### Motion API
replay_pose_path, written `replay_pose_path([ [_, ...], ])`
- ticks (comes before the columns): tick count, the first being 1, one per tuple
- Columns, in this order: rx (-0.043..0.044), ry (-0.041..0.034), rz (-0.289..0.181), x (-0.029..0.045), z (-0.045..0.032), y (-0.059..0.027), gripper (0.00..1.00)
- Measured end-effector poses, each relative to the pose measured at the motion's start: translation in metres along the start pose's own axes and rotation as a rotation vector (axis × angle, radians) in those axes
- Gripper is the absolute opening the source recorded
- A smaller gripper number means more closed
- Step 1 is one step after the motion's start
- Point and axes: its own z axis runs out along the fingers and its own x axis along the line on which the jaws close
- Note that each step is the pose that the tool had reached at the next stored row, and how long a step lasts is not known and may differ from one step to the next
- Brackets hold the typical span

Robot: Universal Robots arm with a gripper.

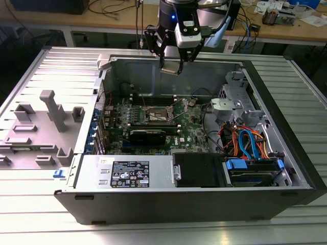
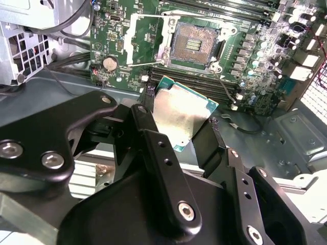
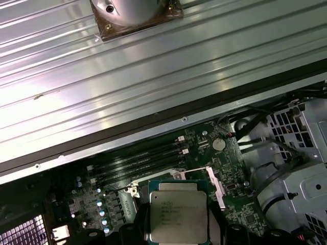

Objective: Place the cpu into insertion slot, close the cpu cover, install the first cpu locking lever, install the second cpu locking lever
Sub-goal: 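Place the cpu into insertion slot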

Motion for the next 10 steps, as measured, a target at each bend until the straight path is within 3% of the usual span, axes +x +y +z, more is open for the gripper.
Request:
replay_pose_path([
  [10, -0.0005, -0.0020, 0.023, -0.0001, 0.0000, -0.0003, 0.55],
])
